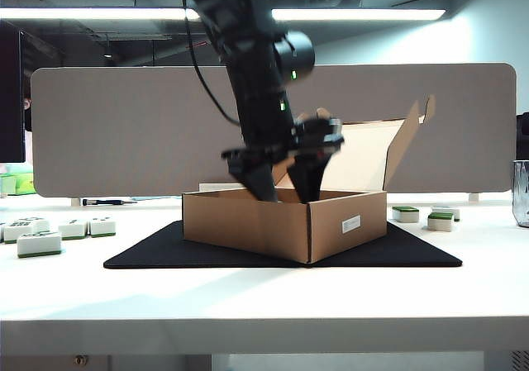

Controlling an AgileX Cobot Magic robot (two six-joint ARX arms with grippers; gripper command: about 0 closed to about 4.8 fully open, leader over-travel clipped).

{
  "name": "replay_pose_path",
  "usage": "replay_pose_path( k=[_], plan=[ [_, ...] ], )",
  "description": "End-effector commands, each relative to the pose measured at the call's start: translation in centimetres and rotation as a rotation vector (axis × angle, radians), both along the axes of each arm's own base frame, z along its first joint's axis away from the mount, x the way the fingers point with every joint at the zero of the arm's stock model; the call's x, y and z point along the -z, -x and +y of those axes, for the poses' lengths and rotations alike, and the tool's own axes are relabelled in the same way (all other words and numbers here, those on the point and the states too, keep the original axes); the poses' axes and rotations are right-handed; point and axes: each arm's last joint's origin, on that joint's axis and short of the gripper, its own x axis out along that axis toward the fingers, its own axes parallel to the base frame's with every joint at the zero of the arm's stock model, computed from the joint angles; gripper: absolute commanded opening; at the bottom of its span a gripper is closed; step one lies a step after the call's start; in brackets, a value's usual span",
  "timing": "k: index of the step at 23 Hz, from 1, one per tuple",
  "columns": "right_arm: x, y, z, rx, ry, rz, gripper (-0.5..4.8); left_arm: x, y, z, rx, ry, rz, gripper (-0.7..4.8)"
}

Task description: Pick up four mahjong tiles and put them into the paper box.

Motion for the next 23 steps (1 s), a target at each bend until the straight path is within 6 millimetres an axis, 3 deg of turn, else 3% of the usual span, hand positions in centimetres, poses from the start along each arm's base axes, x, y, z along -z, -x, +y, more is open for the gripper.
replay_pose_path(
  k=[1,4,11,15,18,20,23],
  plan=[
    [-0.1,0.2,0.0,-0.001,0.002,-0.032,-0.01,-2.0,0.5,0.3,0.003,0.024,-0.026,3.11],
    [-0.1,0.2,0.0,-0.001,0.002,-0.032,-0.01,-3.3,1.1,0.7,0.002,0.023,-0.028,3.11],
    [-0.1,0.2,0.0,-0.001,0.002,-0.032,-0.01,-9.9,3.0,4.4,-0.037,0.062,-0.095,3.09],
    [-0.1,0.2,0.0,-0.002,0.002,-0.032,-0.01,-16.2,4.6,10.2,-0.043,0.086,-0.242,2.95],
    [0.0,0.1,0.0,-0.002,0.002,-0.030,-0.01,-20.6,6.6,15.9,-0.162,0.131,-0.359,2.20],
    [0.1,-0.1,0.0,-0.001,0.002,-0.026,-0.01,-21.9,8.2,19.1,-0.236,0.144,-0.421,2.10],
    [0.1,-0.3,0.0,-0.004,0.001,-0.035,-0.01,-21.7,10.5,23.0,-0.336,0.139,-0.475,2.09]
  ],
)
